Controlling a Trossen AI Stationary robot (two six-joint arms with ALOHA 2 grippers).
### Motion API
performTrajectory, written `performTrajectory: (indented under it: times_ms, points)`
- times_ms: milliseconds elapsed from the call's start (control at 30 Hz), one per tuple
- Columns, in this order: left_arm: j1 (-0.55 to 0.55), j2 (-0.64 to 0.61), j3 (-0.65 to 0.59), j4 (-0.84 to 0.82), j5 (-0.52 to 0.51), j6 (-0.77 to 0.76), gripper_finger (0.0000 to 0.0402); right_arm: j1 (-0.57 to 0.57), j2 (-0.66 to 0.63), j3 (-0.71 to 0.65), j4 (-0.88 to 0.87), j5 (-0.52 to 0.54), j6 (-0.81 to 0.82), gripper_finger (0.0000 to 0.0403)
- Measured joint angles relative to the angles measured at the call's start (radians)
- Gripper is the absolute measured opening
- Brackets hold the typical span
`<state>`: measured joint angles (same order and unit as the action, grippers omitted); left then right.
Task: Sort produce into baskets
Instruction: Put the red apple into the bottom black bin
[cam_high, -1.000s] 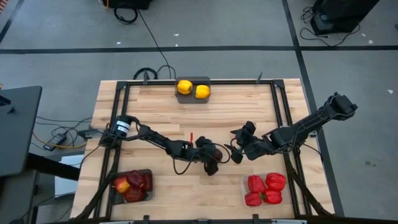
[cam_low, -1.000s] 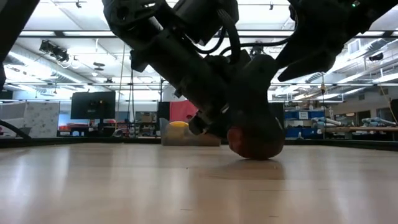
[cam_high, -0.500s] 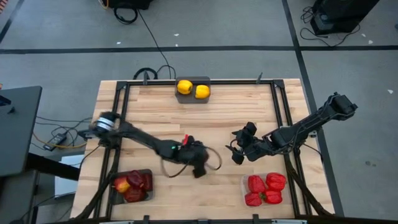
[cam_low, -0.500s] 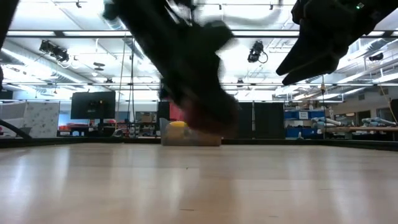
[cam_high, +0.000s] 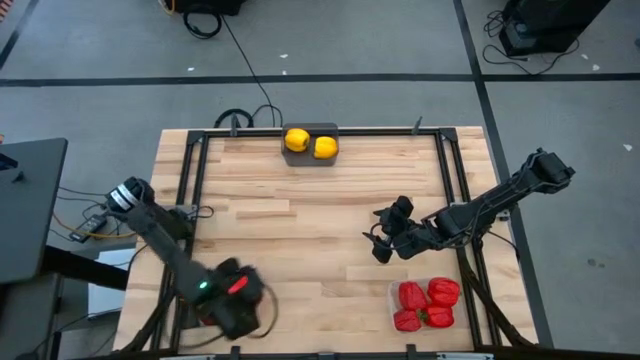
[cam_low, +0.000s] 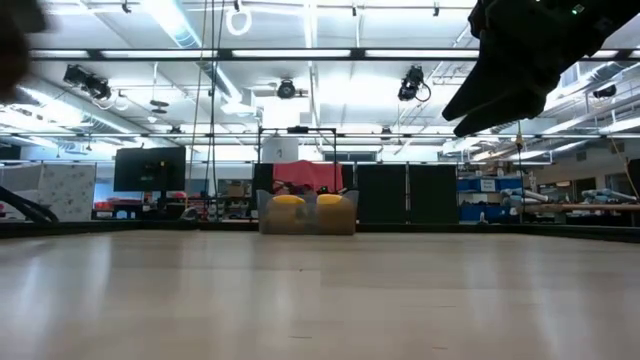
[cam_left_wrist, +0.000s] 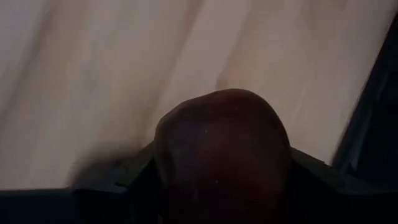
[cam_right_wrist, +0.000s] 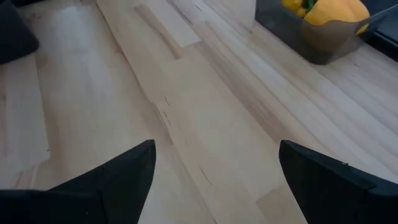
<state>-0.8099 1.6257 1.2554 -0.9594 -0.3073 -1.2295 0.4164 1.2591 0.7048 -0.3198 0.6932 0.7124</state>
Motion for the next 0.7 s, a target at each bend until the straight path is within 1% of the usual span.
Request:
performTrajectory:
  times_ms: [67,133,267,367,500,600,700]
  points:
    - [-0.045,0.000,0.009,-0.056,0.051,-0.088,0.0252,-0.004,0.000,0.000,0.014,0.004,0.000,0.0350]
    - [-0.075,-0.003,0.015,-0.093,0.063,-0.156,0.0252,-0.009,0.000,0.000,0.021,0.003,-0.001,0.0350]
    - [-0.123,-0.001,0.017,-0.150,0.082,-0.219,0.0253,-0.027,0.000,0.000,0.044,-0.006,-0.007,0.0350]
    - [-0.139,0.012,0.017,-0.159,0.101,-0.226,0.0254,-0.042,0.000,0.000,0.043,-0.010,-0.008,0.0350]
    - [-0.148,0.057,0.017,-0.161,0.101,-0.214,0.0257,-0.057,0.000,0.000,0.044,-0.024,-0.008,0.0350]
    - [-0.148,0.082,0.017,-0.158,0.097,-0.194,0.0272,-0.067,0.000,0.000,0.046,-0.034,-0.008,0.0350]
    - [-0.139,0.088,0.017,-0.152,0.100,-0.167,0.0297,-0.069,0.000,0.000,0.055,-0.050,-0.014,0.0350]
